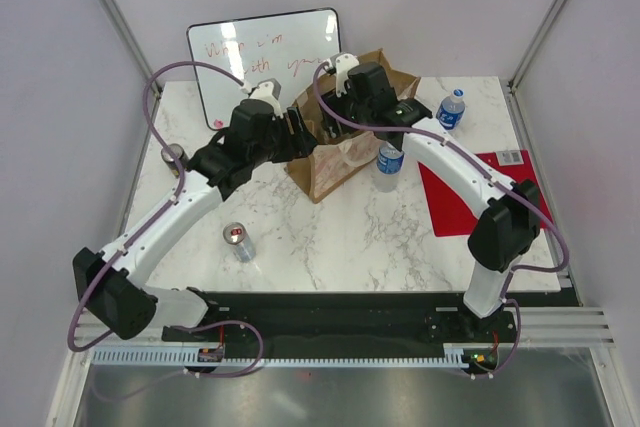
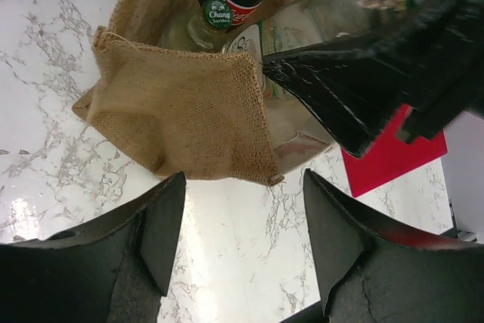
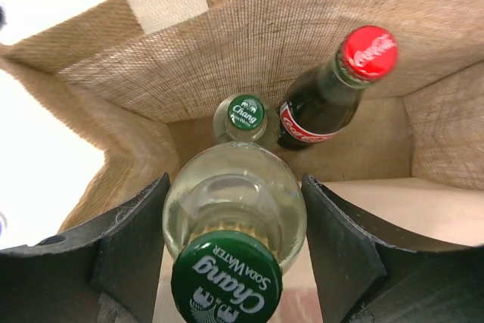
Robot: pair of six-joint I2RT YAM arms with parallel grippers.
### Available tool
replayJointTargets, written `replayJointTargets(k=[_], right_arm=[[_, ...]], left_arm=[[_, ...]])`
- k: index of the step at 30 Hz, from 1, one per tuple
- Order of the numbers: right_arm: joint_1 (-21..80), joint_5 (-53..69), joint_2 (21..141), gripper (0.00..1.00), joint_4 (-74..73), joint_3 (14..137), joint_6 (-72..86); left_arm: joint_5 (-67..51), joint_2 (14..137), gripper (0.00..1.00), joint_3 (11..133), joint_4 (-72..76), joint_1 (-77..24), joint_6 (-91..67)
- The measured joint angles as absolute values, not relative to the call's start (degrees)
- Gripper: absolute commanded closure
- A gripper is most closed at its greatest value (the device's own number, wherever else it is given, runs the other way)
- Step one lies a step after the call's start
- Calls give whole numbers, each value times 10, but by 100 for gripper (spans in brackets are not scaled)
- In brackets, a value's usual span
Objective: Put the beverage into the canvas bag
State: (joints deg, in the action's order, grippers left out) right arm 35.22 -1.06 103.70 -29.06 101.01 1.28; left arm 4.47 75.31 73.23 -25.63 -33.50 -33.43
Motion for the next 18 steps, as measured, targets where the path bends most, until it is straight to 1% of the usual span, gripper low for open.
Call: replayJointTargets(k=[5,8,9,11,12,14,15,16,18], right_arm=[[352,-8,999,100,-290,1002,20],[352,-7,989,100,-283,1002,23],[352,-5,989,100,-281,1002,23],[352,1,989,100,-274,999,26],[352,3,989,100,-274,997,28],[352,8,990,100,-274,994,29],[352,11,991,100,-275,994,30],[352,14,992,100,-274,994,31],[352,19,995,100,-274,994,33]], left_arm=[[31,788,35,749,-250,-335,-343],[28,798,43,754,-246,-335,-348],[27,801,50,756,-246,-335,-350],[26,805,59,756,-245,-335,-353],[26,806,69,756,-244,-335,-354],[24,807,79,756,-241,-335,-357],[24,807,92,756,-238,-335,-357],[24,807,98,758,-237,-335,-357],[23,807,98,759,-237,-335,-360]])
